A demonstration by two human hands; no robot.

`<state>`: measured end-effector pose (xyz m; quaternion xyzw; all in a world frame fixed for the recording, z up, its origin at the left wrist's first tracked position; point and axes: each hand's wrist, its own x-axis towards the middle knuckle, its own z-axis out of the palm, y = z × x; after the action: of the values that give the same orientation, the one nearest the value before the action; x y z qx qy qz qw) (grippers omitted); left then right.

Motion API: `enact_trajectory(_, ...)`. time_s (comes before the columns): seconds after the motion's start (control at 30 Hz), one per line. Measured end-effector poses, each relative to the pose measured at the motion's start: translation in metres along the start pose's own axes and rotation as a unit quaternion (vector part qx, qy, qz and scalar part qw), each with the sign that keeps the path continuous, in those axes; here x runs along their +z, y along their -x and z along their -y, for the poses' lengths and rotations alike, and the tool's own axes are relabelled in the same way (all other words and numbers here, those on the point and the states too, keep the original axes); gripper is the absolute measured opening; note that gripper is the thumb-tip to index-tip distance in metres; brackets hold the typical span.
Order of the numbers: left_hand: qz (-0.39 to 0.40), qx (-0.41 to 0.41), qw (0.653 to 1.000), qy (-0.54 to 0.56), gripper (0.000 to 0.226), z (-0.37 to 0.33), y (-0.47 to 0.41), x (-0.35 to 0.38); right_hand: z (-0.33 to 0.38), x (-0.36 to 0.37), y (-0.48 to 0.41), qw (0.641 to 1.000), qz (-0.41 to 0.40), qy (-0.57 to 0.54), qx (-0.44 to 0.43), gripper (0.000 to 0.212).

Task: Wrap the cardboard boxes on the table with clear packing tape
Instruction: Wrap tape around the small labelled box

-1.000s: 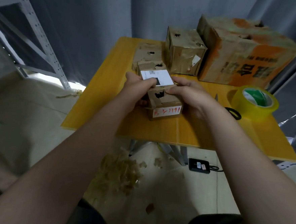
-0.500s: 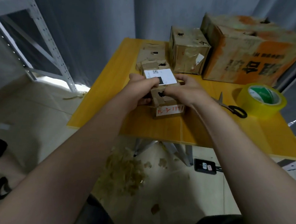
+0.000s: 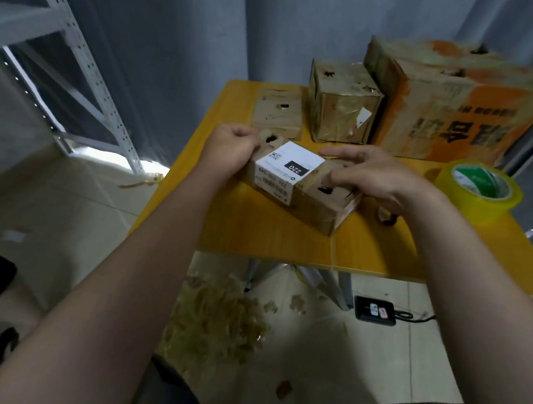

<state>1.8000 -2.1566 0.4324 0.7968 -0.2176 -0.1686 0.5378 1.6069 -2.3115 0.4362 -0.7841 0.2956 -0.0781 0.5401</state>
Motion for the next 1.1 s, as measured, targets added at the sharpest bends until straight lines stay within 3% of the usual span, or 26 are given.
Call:
enact_trajectory(0.13, -0.042, -0.005, 0.998, -0.039, 0.024, 0.005, 0.002, -0.008, -0.010, -0.012, 0.002, 0.991, -0.135, 0.018, 0.006, 0.051)
enact_trajectory(0.23, -0.021, -0.015, 0.999, -0.026, 0.004, 0.010, 0.002, -0.007, -0.018, -0.014, -0.003, 0.976, -0.218, 0.008, 0.015, 0.060)
enact_trajectory(0.27, -0.011, -0.023, 1.000, -0.014, 0.008, 0.011, 0.003, -0.006, -0.019, -0.013, -0.004, 0.974, -0.227, -0.003, 0.007, 0.060)
enact_trajectory(0.5, 0.006, -0.047, 0.998, 0.032, 0.009, 0.015, 0.006, 0.000, -0.021, -0.007, -0.005, 0.970, -0.235, -0.063, -0.009, 0.048)
enact_trajectory(0.7, -0.007, -0.068, 0.996, 0.065, 0.039, 0.011, 0.006, 0.009, -0.023, -0.005, -0.005, 0.967, -0.238, -0.085, -0.015, 0.043)
enact_trajectory(0.93, 0.036, -0.066, 0.997, -0.017, 0.019, 0.000, 0.006, 0.003, -0.026, -0.006, -0.006, 0.968, -0.235, -0.087, -0.021, 0.038)
enact_trajectory(1.1, 0.027, -0.050, 0.996, -0.064, 0.018, -0.001, 0.006, 0.004, -0.027, -0.004, -0.008, 0.966, -0.242, -0.083, -0.026, 0.038)
